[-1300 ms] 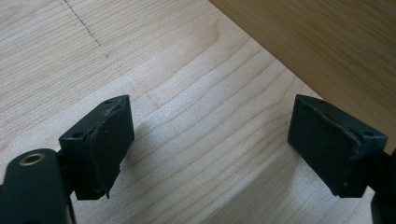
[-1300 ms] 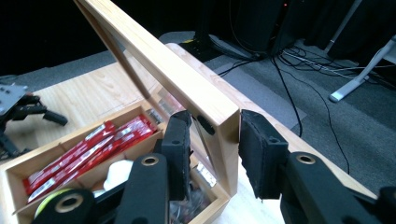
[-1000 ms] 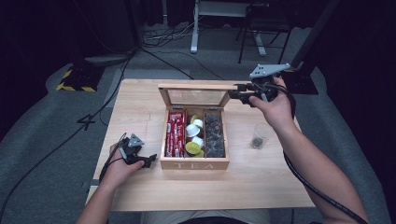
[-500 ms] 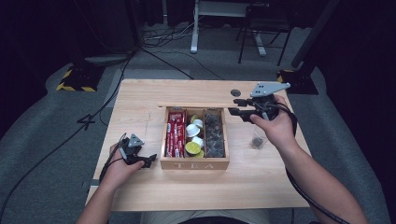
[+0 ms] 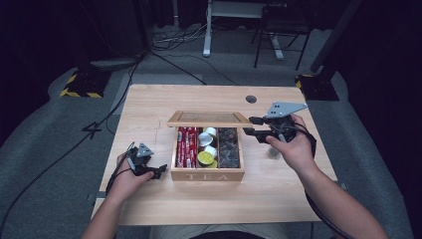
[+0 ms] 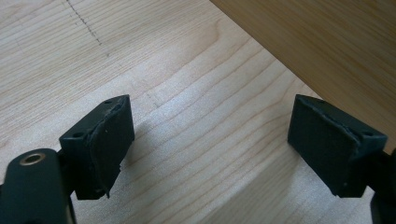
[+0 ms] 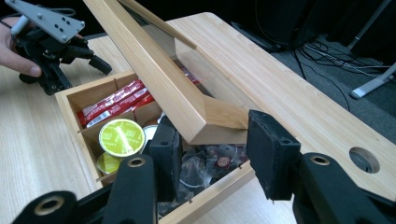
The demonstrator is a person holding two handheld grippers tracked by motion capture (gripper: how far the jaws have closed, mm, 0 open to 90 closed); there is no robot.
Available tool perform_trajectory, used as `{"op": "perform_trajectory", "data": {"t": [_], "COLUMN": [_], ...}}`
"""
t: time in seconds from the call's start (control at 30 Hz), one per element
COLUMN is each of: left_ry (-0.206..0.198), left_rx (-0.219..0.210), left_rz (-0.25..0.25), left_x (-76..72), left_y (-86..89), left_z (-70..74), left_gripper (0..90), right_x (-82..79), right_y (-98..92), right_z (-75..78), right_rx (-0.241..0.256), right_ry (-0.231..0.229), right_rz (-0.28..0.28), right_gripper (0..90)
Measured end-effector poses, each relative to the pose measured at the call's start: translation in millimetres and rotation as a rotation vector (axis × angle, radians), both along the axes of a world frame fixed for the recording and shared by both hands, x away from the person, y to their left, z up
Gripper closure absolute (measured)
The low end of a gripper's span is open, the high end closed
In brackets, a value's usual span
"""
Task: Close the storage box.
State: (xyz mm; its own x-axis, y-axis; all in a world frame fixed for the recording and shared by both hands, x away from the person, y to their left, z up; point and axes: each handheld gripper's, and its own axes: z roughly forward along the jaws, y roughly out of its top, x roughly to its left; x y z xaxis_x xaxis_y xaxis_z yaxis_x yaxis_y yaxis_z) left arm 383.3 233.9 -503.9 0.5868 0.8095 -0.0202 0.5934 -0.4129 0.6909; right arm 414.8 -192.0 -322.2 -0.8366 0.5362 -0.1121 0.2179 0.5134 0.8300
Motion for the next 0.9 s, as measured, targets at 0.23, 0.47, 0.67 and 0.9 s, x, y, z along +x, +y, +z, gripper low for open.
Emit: {"op": "perform_trajectory", "data": {"t": [0.23, 0.47, 0.67, 0.9], "left_ry": [0.000, 0.000, 0.000, -0.001], "left_rx": [-0.001, -0.002, -0.002, -0.004], "left_rz": [0.000, 0.000, 0.000, 0.000], "left_x": [0.0, 0.0, 0.0, 0.1], "left_y": [-0.1, -0.1, -0.1, -0.1], "left_z": [0.0, -0.1, -0.2, -0.3], "left_gripper": [15.0, 15.0, 15.0, 15.0], "right_x": [-14.4, -26.5, -35.0, -43.1], "right_y": [1.0, 1.8, 3.5, 4.9], "right_z": [-12.5, -25.9, -36.2, -46.9], "right_rx": [-0.029, -0.062, -0.098, -0.118], "right_ry": [-0.015, -0.031, -0.049, -0.078], "right_rz": [0.003, 0.006, 0.005, -0.006], "right_gripper": [54.8, 54.1, 53.7, 53.6]}}
